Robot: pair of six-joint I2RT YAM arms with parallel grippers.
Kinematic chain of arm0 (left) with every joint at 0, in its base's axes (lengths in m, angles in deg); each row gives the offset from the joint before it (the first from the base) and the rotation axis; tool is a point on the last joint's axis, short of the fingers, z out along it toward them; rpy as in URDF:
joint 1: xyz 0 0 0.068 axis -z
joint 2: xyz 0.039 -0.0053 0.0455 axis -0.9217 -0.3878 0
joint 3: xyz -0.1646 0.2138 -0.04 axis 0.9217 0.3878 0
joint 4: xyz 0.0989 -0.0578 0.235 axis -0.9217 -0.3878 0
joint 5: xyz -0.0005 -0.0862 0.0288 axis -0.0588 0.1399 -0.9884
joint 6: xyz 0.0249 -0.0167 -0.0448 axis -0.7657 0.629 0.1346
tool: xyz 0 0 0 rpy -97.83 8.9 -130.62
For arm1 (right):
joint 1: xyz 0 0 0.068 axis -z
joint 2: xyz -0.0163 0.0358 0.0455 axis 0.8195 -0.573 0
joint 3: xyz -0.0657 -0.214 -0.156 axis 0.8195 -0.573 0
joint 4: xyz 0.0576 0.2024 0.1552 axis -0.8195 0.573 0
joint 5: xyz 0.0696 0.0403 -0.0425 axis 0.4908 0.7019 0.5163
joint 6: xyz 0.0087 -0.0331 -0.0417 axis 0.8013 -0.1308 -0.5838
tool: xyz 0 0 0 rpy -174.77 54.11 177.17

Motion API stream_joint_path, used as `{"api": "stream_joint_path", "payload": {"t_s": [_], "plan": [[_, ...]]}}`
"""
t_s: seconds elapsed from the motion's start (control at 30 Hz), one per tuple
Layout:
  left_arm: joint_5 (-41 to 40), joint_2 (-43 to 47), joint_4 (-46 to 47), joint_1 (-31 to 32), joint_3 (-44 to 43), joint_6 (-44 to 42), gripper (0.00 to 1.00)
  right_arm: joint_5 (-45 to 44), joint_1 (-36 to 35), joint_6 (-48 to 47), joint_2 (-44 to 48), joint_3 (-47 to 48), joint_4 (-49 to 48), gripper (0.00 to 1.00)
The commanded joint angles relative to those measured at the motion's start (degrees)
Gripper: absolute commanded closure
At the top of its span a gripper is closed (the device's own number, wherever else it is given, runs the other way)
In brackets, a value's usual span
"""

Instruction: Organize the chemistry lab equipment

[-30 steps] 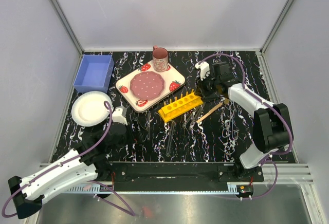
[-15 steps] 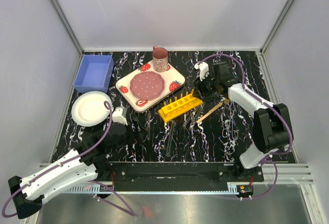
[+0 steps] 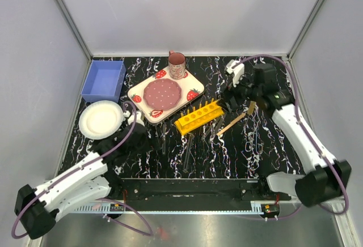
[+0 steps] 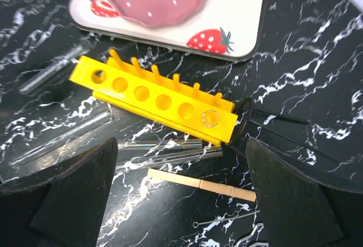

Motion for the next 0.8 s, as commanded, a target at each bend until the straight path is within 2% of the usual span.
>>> {"api": "stream_joint_path", "payload": {"t_s": [0.0, 0.2, 0.4, 0.53, 0.57, 0.77], "plan": [[3.0, -8.6, 3.6, -2.0, -6.4, -4.0, 0.01, 7.0, 2.2, 0.6, 10.2, -3.0, 3.5, 0.00], [1.9, -19.6, -1.9, -1.5, -15.0, -6.7, 0.05, 19.4, 12.3, 7.7, 17.9, -15.2, -0.4, 0.00], [2.6, -28.6, -2.0, 6.1, -22.1, -7.1, 0.13, 22.6, 18.3, 10.3, 19.8, -20.0, -4.1, 0.00], [0.6, -35.2, -2.0, 12.1, -25.9, -4.6, 0.20, 23.0, 19.4, 10.7, 19.5, -20.2, -4.1, 0.00], [-0.5, -37.9, -2.0, 12.9, -27.3, -4.1, 0.26, 22.5, 19.5, 10.7, 19.5, -20.2, -4.0, 0.00], [-3.0, -48.2, -6.5, 17.8, -35.1, -2.5, 0.35, 20.3, 20.4, 10.3, 18.8, -20.0, -3.3, 0.00]]}}
